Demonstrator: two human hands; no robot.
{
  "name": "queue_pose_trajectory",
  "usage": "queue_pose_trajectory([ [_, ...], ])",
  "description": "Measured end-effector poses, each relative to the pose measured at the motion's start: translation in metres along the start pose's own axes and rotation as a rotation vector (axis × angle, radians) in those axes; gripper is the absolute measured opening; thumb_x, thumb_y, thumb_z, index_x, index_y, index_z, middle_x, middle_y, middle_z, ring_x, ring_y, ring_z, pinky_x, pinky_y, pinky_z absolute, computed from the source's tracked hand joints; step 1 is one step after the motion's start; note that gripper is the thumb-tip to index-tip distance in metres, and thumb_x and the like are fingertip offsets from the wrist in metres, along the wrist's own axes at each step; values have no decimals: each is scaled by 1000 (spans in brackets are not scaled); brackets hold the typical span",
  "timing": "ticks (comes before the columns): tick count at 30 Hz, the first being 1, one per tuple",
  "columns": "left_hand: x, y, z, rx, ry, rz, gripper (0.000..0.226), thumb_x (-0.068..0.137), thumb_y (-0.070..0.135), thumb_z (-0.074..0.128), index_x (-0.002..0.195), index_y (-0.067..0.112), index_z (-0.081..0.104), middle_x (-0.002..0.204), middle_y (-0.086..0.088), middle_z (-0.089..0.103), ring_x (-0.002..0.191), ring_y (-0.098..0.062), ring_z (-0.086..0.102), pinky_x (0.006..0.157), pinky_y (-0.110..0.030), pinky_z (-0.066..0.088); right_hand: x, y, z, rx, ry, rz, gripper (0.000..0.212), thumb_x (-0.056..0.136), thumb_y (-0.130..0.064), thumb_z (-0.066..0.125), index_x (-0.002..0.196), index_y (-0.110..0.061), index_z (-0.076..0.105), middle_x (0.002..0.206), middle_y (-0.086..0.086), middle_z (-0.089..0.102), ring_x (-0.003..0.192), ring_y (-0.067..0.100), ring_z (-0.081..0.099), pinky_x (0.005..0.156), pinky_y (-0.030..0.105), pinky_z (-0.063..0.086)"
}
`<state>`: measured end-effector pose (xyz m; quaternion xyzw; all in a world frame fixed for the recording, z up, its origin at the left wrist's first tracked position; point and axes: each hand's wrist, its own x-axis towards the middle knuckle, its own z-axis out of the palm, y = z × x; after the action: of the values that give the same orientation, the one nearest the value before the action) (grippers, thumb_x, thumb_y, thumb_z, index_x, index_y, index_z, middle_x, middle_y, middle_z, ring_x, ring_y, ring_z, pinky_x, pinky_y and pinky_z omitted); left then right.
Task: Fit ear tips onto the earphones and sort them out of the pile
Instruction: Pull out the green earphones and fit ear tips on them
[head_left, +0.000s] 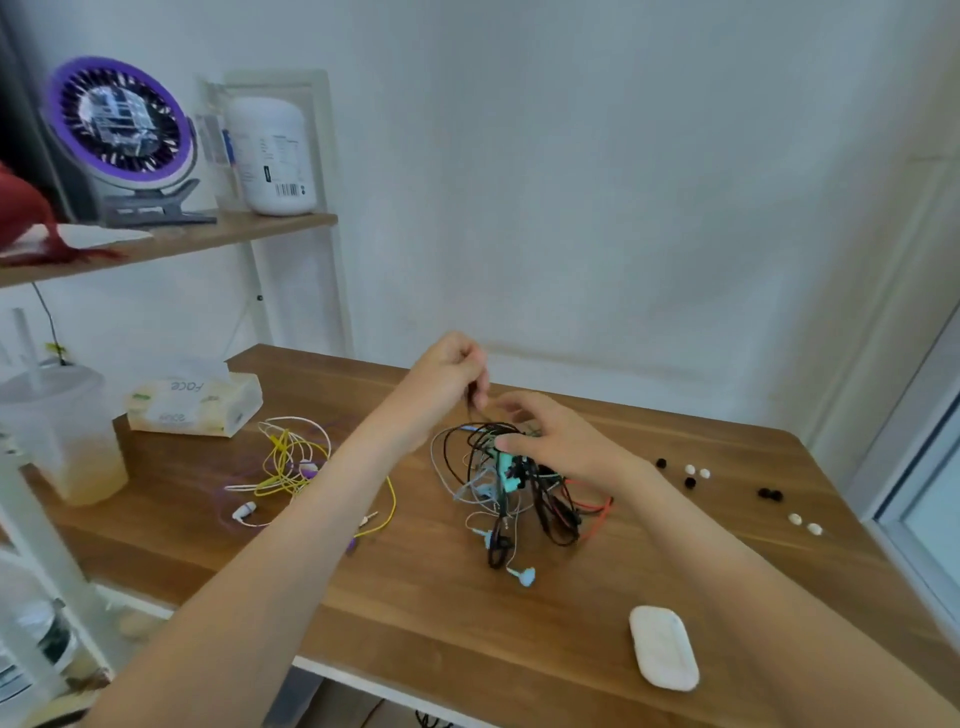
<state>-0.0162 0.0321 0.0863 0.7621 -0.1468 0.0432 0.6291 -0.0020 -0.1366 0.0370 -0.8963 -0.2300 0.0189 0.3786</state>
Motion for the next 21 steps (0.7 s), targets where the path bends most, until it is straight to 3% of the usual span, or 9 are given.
queue_pose_trajectory([
  [3, 0, -24, -6, 445, -23, -108, 15, 98, 27, 47, 88, 16, 50, 73, 2, 59, 62, -14, 51, 66, -30, 41, -4, 7, -1, 3, 3, 13, 55, 92, -33, 61, 142, -25, 40, 140, -11, 44, 124, 6, 44, 100, 25, 36],
  [6, -6, -44, -6, 676, -110, -172, 25, 93, 43, 52, 102, 19, 52, 98, -2, 63, 91, -17, 58, 71, -29, 41, -8, 24, -6, -90, 93, 101, 47, 96, -28, 54, 141, -19, 42, 141, -3, 46, 121, 12, 47, 95, 23, 36],
  [8, -11, -55, 1, 795, -283, -209, 46, 90, 53, 54, 123, 21, 50, 124, -3, 56, 114, -19, 54, 83, -29, 41, -11, 43, -6, -215, 35, 253, 53, 95, -29, 55, 143, -15, 37, 145, 5, 43, 128, 19, 45, 102, 28, 38],
  [10, -15, -68, 12, 865, -459, -240, 73, 84, 64, 55, 143, 27, 35, 144, -4, 40, 130, -22, 42, 99, -33, 38, -16, 59, 0, -319, -124, 383, 67, 92, -39, 58, 147, -14, 30, 149, 8, 38, 132, 23, 41, 109, 36, 37],
  [12, -19, -82, 24, 890, -558, -286, 93, 77, 70, 59, 150, 31, 18, 155, -7, 23, 140, -27, 28, 110, -44, 32, -19, 67, 9, -330, -193, 412, 67, 91, -44, 58, 145, -14, 33, 144, 8, 44, 126, 23, 47, 105, 38, 40],
  [16, -21, -96, 41, 982, -572, -274, 108, 75, 57, 71, 153, 29, 1, 158, -5, 8, 144, -32, 11, 112, -52, 27, -19, 66, 13, -163, -169, 390, 47, 91, -32, 62, 131, -14, 44, 114, 3, 63, 93, 16, 61, 76, 25, 51],
  [19, -16, -97, 46, 976, -507, -204, 96, 82, 38, 72, 152, 24, 8, 154, -8, 19, 140, -33, 20, 109, -46, 32, -20, 62, 12, -49, -223, 380, 46, 88, -23, 67, 127, -18, 44, 102, 8, 66, 73, 14, 61, 64, 27, 52],
  [21, -9, -98, 46, 890, -435, -182, 77, 89, 26, 66, 150, 22, 19, 149, -7, 30, 135, -29, 33, 105, -40, 38, -21, 61, 11, -104, -246, 360, 43, 91, -24, 63, 128, -18, 45, 95, 11, 68, 66, 15, 60, 60, 27, 52],
])
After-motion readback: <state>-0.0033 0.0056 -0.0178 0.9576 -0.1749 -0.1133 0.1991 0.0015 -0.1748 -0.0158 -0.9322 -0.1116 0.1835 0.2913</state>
